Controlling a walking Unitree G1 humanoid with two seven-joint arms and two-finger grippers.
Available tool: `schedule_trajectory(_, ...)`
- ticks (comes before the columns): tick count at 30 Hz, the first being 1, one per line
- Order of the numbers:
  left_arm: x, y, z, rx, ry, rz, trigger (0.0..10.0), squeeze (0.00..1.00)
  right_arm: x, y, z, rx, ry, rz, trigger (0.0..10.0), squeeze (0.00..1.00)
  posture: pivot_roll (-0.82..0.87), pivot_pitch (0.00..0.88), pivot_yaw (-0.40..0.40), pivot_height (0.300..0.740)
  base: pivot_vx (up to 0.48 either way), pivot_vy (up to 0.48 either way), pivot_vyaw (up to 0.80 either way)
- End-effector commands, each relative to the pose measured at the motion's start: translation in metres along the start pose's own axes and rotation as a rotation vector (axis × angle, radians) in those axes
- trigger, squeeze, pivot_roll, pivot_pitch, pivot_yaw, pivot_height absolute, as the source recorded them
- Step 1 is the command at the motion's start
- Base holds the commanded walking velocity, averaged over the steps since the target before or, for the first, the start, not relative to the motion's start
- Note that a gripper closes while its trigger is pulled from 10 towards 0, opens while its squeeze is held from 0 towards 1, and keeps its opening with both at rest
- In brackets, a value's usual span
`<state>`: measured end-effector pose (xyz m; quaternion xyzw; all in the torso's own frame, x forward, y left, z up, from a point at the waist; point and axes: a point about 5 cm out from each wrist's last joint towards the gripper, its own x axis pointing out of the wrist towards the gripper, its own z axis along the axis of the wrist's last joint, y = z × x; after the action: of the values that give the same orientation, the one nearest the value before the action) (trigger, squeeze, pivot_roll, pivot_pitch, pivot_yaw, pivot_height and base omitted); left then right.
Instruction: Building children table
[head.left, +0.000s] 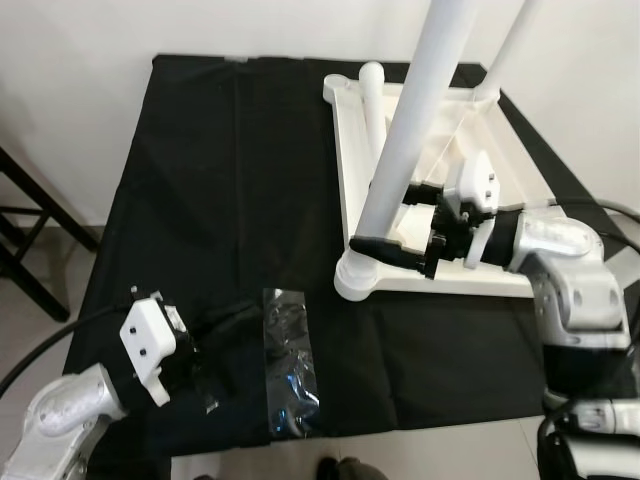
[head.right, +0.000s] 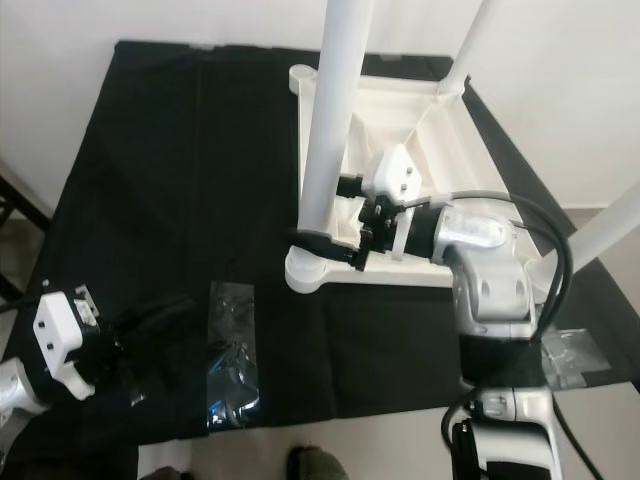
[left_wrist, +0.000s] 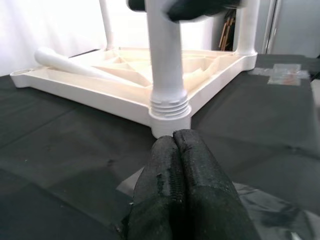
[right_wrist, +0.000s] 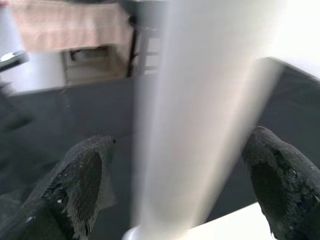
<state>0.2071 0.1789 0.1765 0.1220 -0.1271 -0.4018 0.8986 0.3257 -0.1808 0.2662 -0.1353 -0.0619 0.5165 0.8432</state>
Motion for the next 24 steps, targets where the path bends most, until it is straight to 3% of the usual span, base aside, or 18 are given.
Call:
schedule_trajectory(1,-0.001,-0.004,-0.002,-0.016,-0.010,-0.013,10.0,0.00,-0.007,-0.013,-0.001,0.037,-0.049,0.000,10.0,0.00,0.09,0.148,-0.103,0.740,0.000,0.000,0.00)
schedule_trajectory(2,-0.001,-0.004,-0.002,-0.016,-0.010,-0.013,10.0,0.00,-0.007,-0.013,-0.001,0.037,-0.049,0.000,10.0,0.00,0.09,0.148,-0.103,0.740,0.000,0.000,0.00)
schedule_trajectory(3,-0.001,-0.004,-0.002,-0.019,-0.012,-0.015,10.0,0.00,-0.012,-0.017,-0.005,0.104,-0.067,0.036,3.1,0.00,0.09,0.147,-0.104,0.740,0.000,0.000,0.00)
schedule_trajectory(4,-0.001,-0.004,-0.001,-0.022,-0.014,-0.016,10.0,0.00,-0.016,-0.022,-0.010,0.128,-0.064,0.052,1.4,0.00,0.10,0.149,-0.108,0.740,0.000,0.000,0.00)
schedule_trajectory(5,-0.001,-0.004,-0.001,-0.022,-0.014,-0.016,10.0,0.00,-0.016,-0.022,-0.010,0.128,-0.064,0.052,1.4,0.00,0.10,0.149,-0.108,0.740,0.000,0.000,0.00)
schedule_trajectory(6,-0.001,-0.005,-0.001,-0.029,-0.018,-0.014,10.0,0.00,-0.025,-0.030,-0.022,0.170,-0.037,0.049,0.0,0.00,0.10,0.154,-0.105,0.740,0.000,0.000,0.00)
schedule_trajectory(18,-0.004,-0.005,0.000,-0.043,-0.027,-0.011,10.0,0.00,-0.031,-0.031,-0.031,0.192,-0.022,0.105,0.0,0.00,0.10,0.163,-0.099,0.740,0.000,0.000,0.00)
schedule_trajectory(20,-0.004,-0.005,0.001,-0.044,-0.027,-0.013,10.0,0.00,-0.030,-0.025,-0.035,0.186,-0.014,0.104,0.0,0.00,0.09,0.168,-0.109,0.740,0.000,0.000,0.00)
schedule_trajectory(22,-0.004,-0.005,0.001,-0.046,-0.029,-0.013,10.0,0.00,-0.020,-0.003,-0.053,0.173,0.029,0.058,0.0,0.00,0.09,0.172,-0.119,0.740,0.000,0.000,0.00)
schedule_trajectory(24,-0.004,-0.005,0.001,-0.046,-0.029,-0.013,10.0,0.00,-0.020,-0.003,-0.053,0.173,0.029,0.058,0.0,0.00,0.09,0.172,-0.119,0.740,0.000,0.000,0.00)
